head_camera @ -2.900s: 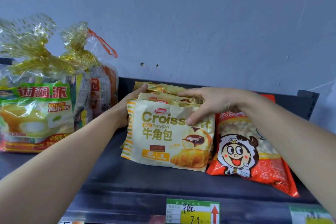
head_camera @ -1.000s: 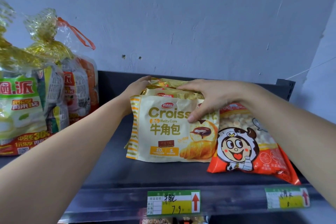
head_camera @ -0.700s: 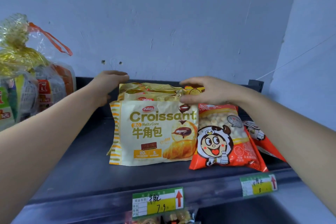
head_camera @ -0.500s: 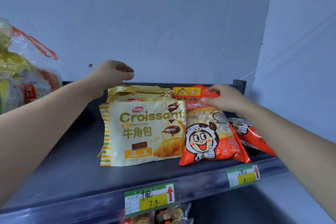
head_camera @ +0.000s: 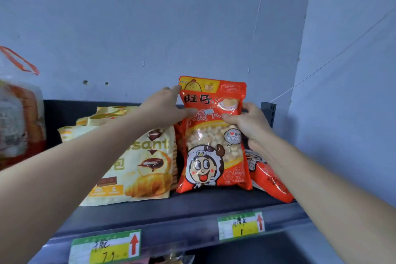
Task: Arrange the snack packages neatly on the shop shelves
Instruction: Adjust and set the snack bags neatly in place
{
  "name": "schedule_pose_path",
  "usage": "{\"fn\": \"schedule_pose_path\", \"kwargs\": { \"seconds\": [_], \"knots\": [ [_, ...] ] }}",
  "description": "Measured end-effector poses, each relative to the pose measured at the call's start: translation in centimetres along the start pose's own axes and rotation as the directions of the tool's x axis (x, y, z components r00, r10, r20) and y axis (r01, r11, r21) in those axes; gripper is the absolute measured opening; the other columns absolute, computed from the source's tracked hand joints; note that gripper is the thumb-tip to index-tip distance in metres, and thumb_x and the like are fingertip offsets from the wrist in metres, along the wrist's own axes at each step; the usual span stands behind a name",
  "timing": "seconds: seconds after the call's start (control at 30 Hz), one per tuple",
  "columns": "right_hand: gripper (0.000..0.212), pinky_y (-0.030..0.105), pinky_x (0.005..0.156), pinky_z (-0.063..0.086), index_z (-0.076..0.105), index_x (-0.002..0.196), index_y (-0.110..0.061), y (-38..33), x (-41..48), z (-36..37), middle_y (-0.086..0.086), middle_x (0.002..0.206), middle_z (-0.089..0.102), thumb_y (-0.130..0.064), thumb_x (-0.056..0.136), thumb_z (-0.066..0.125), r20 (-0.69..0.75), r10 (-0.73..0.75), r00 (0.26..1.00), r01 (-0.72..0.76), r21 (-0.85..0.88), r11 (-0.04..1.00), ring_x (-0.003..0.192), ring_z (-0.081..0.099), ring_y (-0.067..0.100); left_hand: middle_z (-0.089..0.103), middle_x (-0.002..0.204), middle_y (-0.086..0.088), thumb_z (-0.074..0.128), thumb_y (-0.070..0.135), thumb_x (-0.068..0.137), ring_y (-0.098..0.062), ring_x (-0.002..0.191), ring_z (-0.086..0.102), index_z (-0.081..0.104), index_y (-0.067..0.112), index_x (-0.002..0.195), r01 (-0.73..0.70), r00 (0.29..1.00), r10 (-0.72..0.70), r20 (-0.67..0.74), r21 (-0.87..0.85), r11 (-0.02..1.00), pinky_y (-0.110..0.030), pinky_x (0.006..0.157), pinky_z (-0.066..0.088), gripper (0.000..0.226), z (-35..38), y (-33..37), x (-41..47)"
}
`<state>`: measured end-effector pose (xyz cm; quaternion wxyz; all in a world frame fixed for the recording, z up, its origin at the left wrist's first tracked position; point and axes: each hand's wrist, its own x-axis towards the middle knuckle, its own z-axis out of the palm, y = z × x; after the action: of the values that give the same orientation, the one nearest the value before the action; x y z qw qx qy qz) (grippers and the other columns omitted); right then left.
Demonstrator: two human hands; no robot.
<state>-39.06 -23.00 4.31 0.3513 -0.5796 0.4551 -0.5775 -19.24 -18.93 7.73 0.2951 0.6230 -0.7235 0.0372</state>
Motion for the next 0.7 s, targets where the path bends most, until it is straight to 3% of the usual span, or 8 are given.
{"fn": "schedule_pose_path", "kwargs": {
  "seconds": [0.07,0.13,0.23,0.33,0.43,0.53,0.63,0.7],
  "knots": [
    [0.046,0.026,0.069,0.052,0.050,0.113,-0.017,-0.1,0.9,-1.2,-0.005,0.096,0.065,-0.008,0.077,0.078,-0.033,-0.107,0.994,0.110,0.080,0.991,0.085,0.066,0.011,0.029,0.153,-0.010,0.064,0.059,0.079,-0.030,0.134,0.040,0.004,0.019,0.153,0.089,0.995,-0.094,-0.033,-0.129,0.988,-0.046,0.102,0.039,0.103,1.0,1.5,0.8],
    [0.046,0.027,0.069,0.053,0.050,0.114,-0.016,-0.1,1.3,-2.1,-0.001,0.100,0.066,-0.008,0.077,0.077,-0.024,-0.157,0.987,0.159,0.129,0.979,0.087,0.067,0.013,0.040,0.149,-0.010,0.073,0.055,0.073,-0.030,0.128,0.048,0.009,0.019,0.153,0.198,0.979,-0.203,0.032,-0.423,0.884,-0.047,0.099,0.044,0.108,1.8,2.9,1.4],
    [0.037,0.038,0.080,0.057,0.055,0.107,-0.015,0.1,2.5,-3.9,0.004,0.105,0.069,-0.024,0.079,0.077,0.105,-0.126,0.986,0.113,0.116,0.987,0.093,0.069,0.019,0.070,0.104,-0.003,0.080,0.025,0.075,-0.020,0.090,0.068,0.060,0.015,0.111,0.287,0.957,-0.223,0.183,-0.693,0.662,-0.034,0.072,0.056,0.042,2.6,4.0,1.8],
    [0.048,0.046,0.083,0.056,0.067,0.096,-0.010,1.1,3.5,-6.3,0.008,0.093,0.072,-0.056,0.086,0.060,0.064,-0.030,0.998,0.038,-0.140,0.989,0.087,0.069,0.025,0.071,0.089,-0.003,0.077,0.005,0.076,-0.018,0.074,0.067,0.065,0.015,0.092,0.300,0.953,-0.234,0.191,-0.688,0.660,-0.027,0.058,0.051,0.023,3.1,4.5,1.9],
    [0.066,0.038,0.092,0.047,0.059,0.121,-0.003,3.8,4.9,-9.7,0.014,0.126,0.062,-0.059,0.088,0.054,-0.033,0.124,0.992,-0.109,-0.717,0.688,0.114,0.059,0.032,0.071,0.090,-0.006,0.076,0.003,0.077,-0.023,0.077,0.068,0.064,0.013,0.094,0.331,0.943,-0.246,0.222,-0.662,0.672,-0.030,0.062,0.054,0.022,3.2,4.7,2.0],
    [0.078,0.036,0.100,0.041,0.045,0.138,-0.004,5.8,4.6,-11.7,0.013,0.145,0.045,-0.064,0.088,0.050,-0.053,0.453,0.890,-0.212,-0.928,0.308,0.129,0.047,0.031,0.071,0.092,-0.006,0.076,0.006,0.078,-0.025,0.079,0.069,0.062,0.013,0.097,0.352,0.936,-0.240,0.259,-0.635,0.687,-0.033,0.064,0.056,0.024,2.8,4.8,2.0],
    [0.081,0.037,0.101,0.040,0.056,0.129,-0.008,7.3,4.8,-12.4,0.012,0.137,0.053,-0.074,0.082,0.046,-0.083,0.588,0.804,-0.322,-0.893,0.314,0.124,0.052,0.031,0.071,0.097,-0.005,0.075,0.012,0.080,-0.024,0.084,0.069,0.061,0.013,0.106,0.354,0.934,-0.228,0.275,-0.635,0.686,-0.034,0.065,0.056,0.030,2.6,4.6,2.0],
    [0.106,0.041,0.099,0.043,0.063,0.119,-0.012,9.7,6.6,-13.8,0.011,0.123,0.061,-0.094,0.054,0.049,-0.139,0.614,0.777,-0.383,-0.878,0.287,0.113,0.058,0.034,0.071,0.098,-0.004,0.074,0.017,0.082,-0.023,0.088,0.068,0.061,0.015,0.105,0.340,0.939,-0.212,0.271,-0.644,0.685,-0.035,0.068,0.056,0.027,2.5,4.5,1.9]
  ]
}}
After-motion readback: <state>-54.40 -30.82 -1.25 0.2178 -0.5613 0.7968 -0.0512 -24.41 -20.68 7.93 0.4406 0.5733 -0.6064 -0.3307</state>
